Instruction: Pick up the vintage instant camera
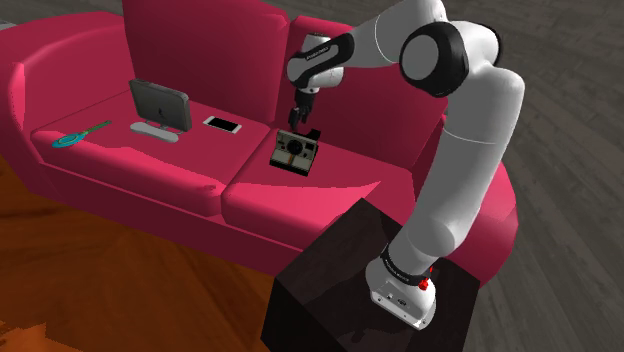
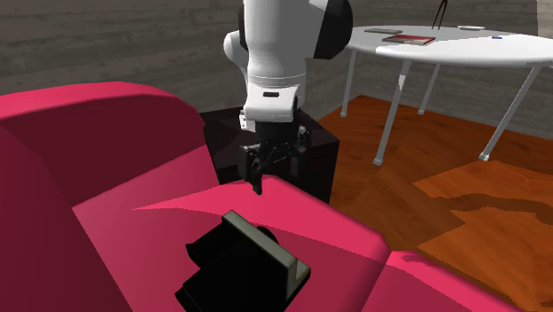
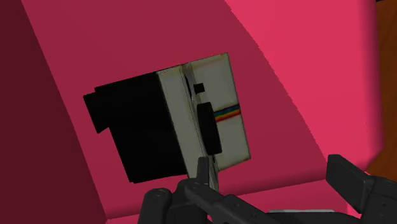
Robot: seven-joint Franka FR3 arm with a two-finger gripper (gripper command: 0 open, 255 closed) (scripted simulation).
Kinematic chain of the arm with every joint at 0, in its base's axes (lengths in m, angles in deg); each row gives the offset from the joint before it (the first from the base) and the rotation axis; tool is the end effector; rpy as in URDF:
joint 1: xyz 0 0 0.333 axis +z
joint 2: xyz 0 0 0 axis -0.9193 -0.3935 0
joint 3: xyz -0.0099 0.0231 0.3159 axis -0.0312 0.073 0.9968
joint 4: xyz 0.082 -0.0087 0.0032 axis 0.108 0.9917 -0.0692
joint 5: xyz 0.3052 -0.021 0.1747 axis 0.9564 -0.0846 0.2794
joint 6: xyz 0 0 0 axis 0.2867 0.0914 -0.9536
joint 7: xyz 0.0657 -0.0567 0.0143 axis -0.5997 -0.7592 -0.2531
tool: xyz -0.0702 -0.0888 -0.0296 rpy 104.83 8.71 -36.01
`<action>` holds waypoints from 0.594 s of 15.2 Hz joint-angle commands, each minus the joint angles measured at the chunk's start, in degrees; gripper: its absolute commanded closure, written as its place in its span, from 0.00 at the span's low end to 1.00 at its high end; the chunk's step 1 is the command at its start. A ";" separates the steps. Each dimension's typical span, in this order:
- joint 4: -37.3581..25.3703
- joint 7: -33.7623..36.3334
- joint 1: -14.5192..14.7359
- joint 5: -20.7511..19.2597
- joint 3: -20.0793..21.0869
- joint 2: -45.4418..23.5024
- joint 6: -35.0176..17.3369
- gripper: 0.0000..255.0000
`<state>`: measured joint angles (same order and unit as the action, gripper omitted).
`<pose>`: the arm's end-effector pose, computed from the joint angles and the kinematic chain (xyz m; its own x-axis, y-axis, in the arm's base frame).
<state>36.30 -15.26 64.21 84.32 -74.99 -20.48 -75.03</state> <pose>0.5551 -0.1583 0.3579 0.9680 0.2493 0.0301 0.2488 -0.9684 0.0165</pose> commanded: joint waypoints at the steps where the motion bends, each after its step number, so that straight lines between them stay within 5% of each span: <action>1: -3.88 -2.75 -1.14 1.69 0.52 -4.38 -0.31 0.00; 9: -23.76 -9.53 -5.57 5.57 3.65 -22.43 2.02 0.00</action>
<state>15.28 -24.20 59.13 89.57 -71.72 -40.61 -73.49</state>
